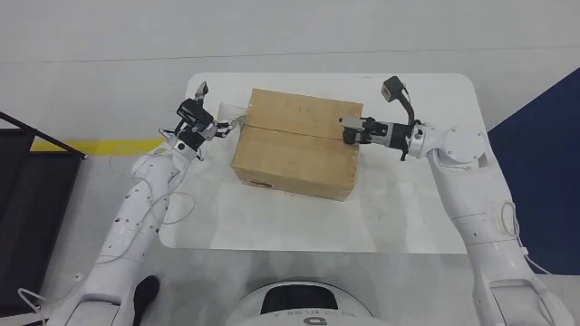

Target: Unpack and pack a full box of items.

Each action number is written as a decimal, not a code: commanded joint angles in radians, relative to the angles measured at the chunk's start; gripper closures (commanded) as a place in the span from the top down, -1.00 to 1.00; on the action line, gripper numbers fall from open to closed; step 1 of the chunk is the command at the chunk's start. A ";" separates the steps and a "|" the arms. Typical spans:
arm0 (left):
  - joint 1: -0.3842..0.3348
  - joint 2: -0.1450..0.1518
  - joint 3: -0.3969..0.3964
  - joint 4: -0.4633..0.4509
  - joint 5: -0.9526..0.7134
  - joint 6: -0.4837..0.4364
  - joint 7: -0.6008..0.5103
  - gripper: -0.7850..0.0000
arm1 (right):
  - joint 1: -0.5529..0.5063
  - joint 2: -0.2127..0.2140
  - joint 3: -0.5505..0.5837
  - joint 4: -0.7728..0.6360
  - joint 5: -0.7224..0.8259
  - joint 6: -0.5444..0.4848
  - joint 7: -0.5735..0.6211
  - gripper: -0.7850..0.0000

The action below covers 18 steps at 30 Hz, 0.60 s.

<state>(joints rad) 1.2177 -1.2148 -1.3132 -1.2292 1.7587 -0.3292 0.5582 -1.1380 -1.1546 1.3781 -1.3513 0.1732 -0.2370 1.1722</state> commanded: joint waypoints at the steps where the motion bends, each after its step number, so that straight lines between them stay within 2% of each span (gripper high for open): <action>1: 0.008 -0.001 0.016 -0.039 0.024 0.012 -0.020 1.00 | 0.000 0.000 0.000 0.000 0.000 0.000 0.000 1.00; 8: 0.021 -0.004 0.077 -0.122 0.099 0.027 -0.075 1.00 | 0.000 0.000 0.000 0.000 0.000 0.000 0.000 1.00; 18: -0.016 -0.018 0.177 -0.143 0.159 0.039 -0.149 1.00 | 0.000 0.000 0.000 0.000 0.000 0.000 0.000 1.00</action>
<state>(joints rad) 1.2072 -1.2310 -1.1497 -1.3716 1.9120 -0.2918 0.4180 -1.1380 -1.1546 1.3781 -1.3513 0.1732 -0.2370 1.1722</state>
